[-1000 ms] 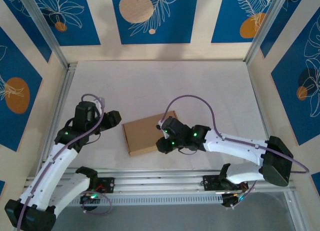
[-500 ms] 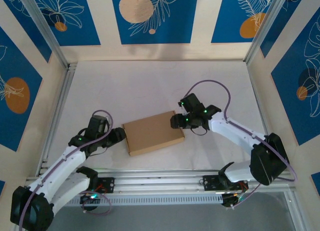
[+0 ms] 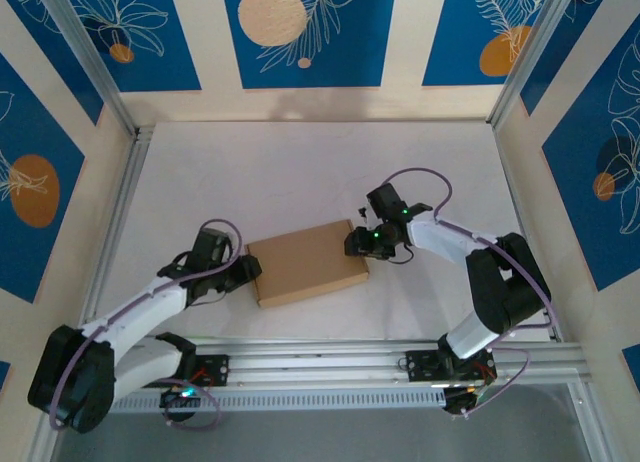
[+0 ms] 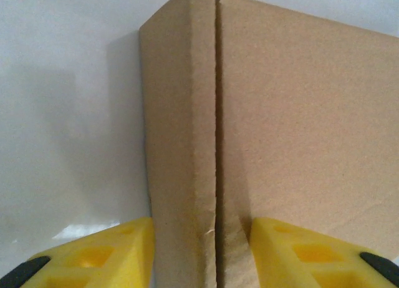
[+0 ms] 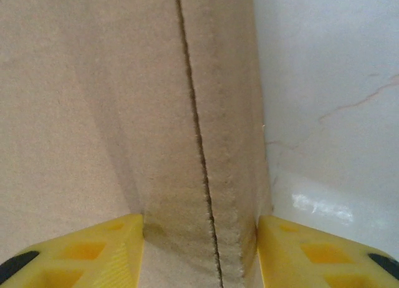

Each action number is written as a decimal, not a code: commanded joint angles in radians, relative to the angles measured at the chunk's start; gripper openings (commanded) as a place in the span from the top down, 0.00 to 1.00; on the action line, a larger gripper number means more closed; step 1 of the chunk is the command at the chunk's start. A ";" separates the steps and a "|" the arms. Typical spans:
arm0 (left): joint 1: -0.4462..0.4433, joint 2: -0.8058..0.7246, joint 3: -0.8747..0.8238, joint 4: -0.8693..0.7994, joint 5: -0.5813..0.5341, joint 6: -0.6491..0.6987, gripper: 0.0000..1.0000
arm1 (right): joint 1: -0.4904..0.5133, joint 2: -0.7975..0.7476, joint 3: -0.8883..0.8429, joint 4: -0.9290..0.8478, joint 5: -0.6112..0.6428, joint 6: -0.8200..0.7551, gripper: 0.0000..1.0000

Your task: Fold the paper box

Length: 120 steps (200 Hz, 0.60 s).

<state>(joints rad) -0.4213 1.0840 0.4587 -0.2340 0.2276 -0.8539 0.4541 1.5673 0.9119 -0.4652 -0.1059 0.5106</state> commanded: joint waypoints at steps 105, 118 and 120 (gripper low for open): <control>0.007 0.611 0.495 0.091 -0.080 0.152 0.55 | -0.162 0.096 0.095 0.070 -0.045 0.064 0.50; 0.009 0.624 0.504 0.102 -0.056 0.144 0.55 | -0.172 0.096 0.102 0.064 -0.052 0.051 0.49; 0.009 0.625 0.504 0.103 -0.053 0.143 0.55 | -0.173 0.095 0.102 0.063 -0.053 0.048 0.49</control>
<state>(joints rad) -0.4133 1.6642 0.9401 -0.1192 0.1371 -0.7296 0.2920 1.6463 0.9821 -0.4038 -0.1127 0.5697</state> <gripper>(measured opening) 0.447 0.500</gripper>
